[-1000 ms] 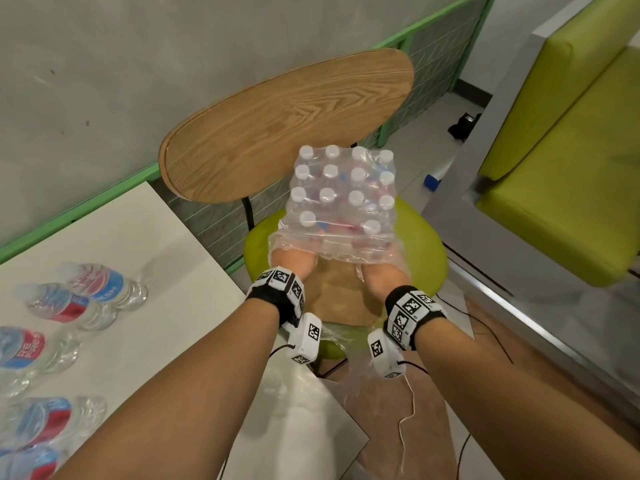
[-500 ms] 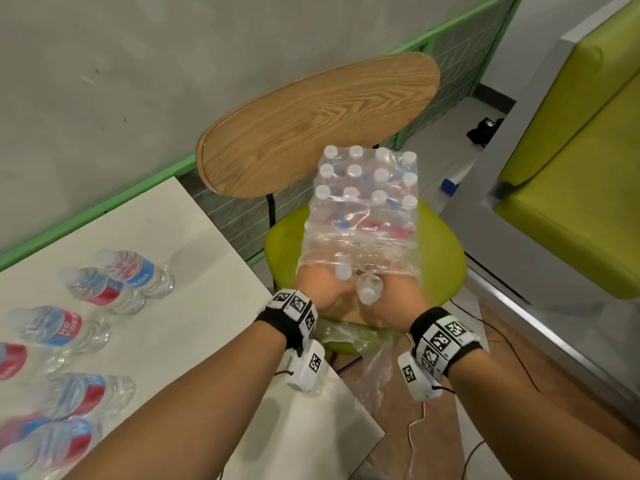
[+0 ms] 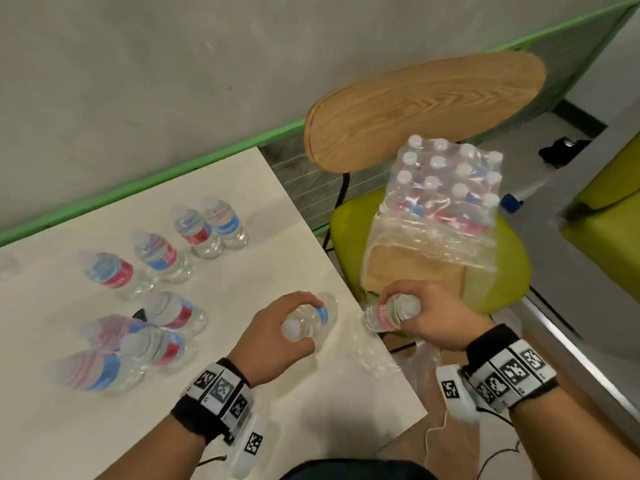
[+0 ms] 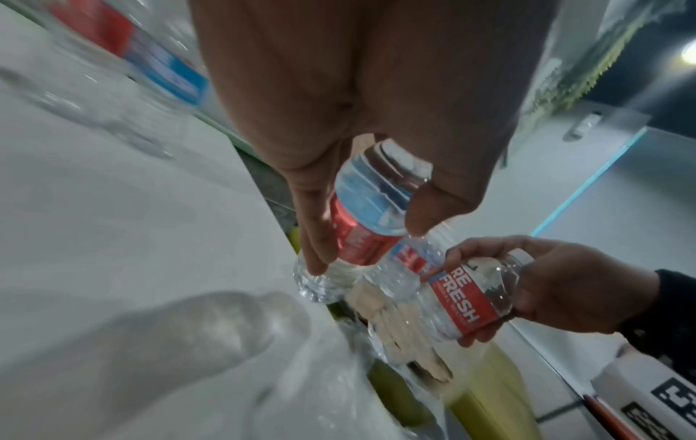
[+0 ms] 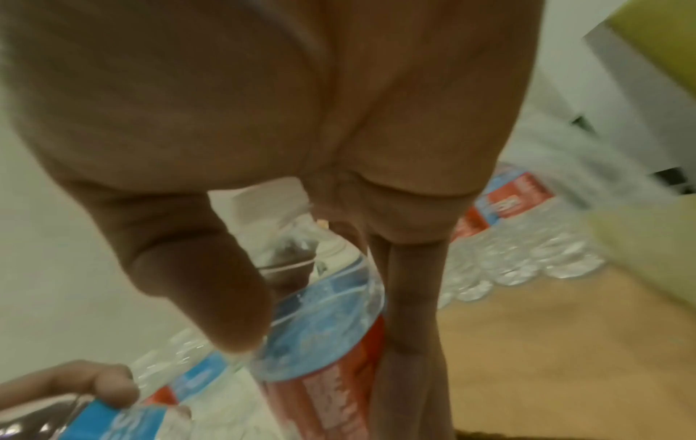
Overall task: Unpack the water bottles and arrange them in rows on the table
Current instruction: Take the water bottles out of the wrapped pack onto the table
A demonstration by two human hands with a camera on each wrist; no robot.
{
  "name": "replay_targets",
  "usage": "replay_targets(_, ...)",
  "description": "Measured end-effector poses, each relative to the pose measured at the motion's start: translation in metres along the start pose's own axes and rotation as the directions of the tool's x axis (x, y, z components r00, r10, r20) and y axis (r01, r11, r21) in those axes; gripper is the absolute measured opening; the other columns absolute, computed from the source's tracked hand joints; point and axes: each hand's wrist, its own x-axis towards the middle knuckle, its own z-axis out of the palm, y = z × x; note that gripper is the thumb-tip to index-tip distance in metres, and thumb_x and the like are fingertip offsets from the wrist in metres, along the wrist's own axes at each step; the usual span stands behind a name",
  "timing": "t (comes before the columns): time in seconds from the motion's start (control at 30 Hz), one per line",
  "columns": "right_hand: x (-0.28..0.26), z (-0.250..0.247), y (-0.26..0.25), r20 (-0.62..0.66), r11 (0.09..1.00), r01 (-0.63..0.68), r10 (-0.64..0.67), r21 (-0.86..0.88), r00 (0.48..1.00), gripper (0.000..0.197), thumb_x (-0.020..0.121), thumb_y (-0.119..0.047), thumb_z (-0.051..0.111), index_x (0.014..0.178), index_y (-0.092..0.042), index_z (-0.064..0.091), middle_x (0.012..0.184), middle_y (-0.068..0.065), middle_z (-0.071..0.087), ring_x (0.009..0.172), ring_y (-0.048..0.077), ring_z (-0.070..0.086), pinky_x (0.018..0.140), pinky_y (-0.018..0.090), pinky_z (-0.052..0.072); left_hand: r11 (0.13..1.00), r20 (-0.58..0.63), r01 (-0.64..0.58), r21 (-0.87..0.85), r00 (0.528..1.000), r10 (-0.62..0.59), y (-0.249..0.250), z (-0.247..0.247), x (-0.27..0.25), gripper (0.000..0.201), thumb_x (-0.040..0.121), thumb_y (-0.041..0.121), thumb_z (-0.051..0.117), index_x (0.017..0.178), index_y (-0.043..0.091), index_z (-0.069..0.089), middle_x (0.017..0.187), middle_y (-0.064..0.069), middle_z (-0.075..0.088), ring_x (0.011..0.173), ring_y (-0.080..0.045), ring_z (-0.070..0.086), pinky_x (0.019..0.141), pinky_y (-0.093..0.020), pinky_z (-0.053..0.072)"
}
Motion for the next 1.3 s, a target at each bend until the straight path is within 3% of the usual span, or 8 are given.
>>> replay_targets(0.2,0.014,0.053,-0.081,0.17,0.985,0.16,-0.148,-0.058,0.974,0.048,0.064,-0.03,0.07,0.108,-0.044,0.058,0.105,-0.02,0.064,0.09,0.001,0.061,0.073,0.012,0.05,0.988,-0.194,0.149,-0.042,0.969,-0.154,-0.044,-0.057,-0.085,0.055,0.073,0.016,0.076,0.116,0.04,0.05,0.1,0.019,0.065,0.078,-0.011,0.066,0.073,-0.028,0.056)
replay_targets(0.4,0.027,0.128,-0.153,0.378,0.957,0.285,-0.247,-0.048,0.892,0.05,0.066,-0.031,0.073,0.106,-0.042,0.046,0.098,-0.009,0.067,0.077,0.012,0.064,0.068,0.027,0.056,0.952,-0.279,0.279,-0.123,0.911,-0.303,-0.093,-0.093,-0.163,0.053,0.064,0.034,0.075,0.114,0.045,0.062,0.1,0.015,0.071,0.075,-0.015,0.07,0.076,-0.033,0.059)
replay_targets(0.47,0.029,0.153,-0.171,0.435,0.94,0.329,-0.262,-0.086,0.861,0.048,0.068,-0.029,0.073,0.105,-0.039,0.045,0.097,-0.008,0.067,0.08,0.013,0.064,0.069,0.029,0.056,0.938,-0.326,0.322,-0.13,0.88,-0.347,-0.107,-0.104,-0.183,0.052,0.063,0.041,0.076,0.113,0.048,0.062,0.093,0.013,0.072,0.067,-0.016,0.07,0.073,-0.029,0.057)
replay_targets(0.67,0.031,0.222,-0.21,0.574,0.84,0.484,-0.276,-0.245,0.771,0.051,0.068,-0.033,0.067,0.112,-0.037,0.041,0.1,-0.004,0.061,0.084,0.02,0.06,0.072,0.037,0.054,0.9,-0.493,0.427,-0.086,0.767,-0.411,-0.151,-0.134,-0.221,0.05,0.069,0.031,0.078,0.111,0.052,0.059,0.079,0.014,0.068,0.063,-0.003,0.062,0.063,-0.015,0.044)
replay_targets(0.77,0.032,0.247,-0.226,0.538,0.788,0.553,-0.353,-0.27,0.765,0.056,0.072,-0.034,0.065,0.124,-0.035,0.044,0.119,-0.008,0.048,0.098,0.019,0.057,0.085,0.035,0.051,0.893,-0.533,0.426,-0.144,0.727,-0.433,-0.174,-0.144,-0.23,0.053,0.072,0.027,0.078,0.114,0.051,0.056,0.094,0.016,0.069,0.074,-0.006,0.064,0.071,-0.021,0.049)
replay_targets(0.87,0.037,0.263,-0.238,0.468,0.78,0.569,-0.414,-0.259,0.781,0.056,0.074,-0.031,0.064,0.127,-0.034,0.046,0.12,-0.008,0.04,0.096,0.025,0.06,0.085,0.037,0.051,0.884,-0.56,0.402,-0.24,0.686,-0.464,-0.188,-0.152,-0.231,0.051,0.073,0.028,0.081,0.115,0.046,0.057,0.098,0.021,0.069,0.08,-0.005,0.068,0.074,-0.021,0.048)
replay_targets(1.03,0.043,0.275,-0.255,0.384,0.697,0.646,-0.53,-0.311,0.756,0.053,0.079,-0.015,0.061,0.127,-0.031,0.047,0.129,-0.011,0.047,0.097,0.025,0.06,0.08,0.037,0.052,0.909,-0.554,0.361,-0.206,0.723,-0.413,-0.185,-0.163,-0.221,0.047,0.079,0.024,0.077,0.112,0.046,0.05,0.102,0.025,0.063,0.09,0.004,0.059,0.076,-0.017,0.042)
replay_targets(1.3,0.052,0.287,-0.276,0.301,0.649,0.624,-0.548,-0.437,0.781,0.057,0.08,-0.015,0.064,0.132,-0.03,0.047,0.128,-0.007,0.055,0.099,0.025,0.062,0.073,0.033,0.052,0.927,-0.553,0.35,-0.138,0.749,-0.365,-0.195,-0.169,-0.197,0.049,0.083,0.019,0.072,0.127,0.023,0.049,0.114,0.008,0.06,0.101,-0.016,0.057,0.083,-0.025,0.039)
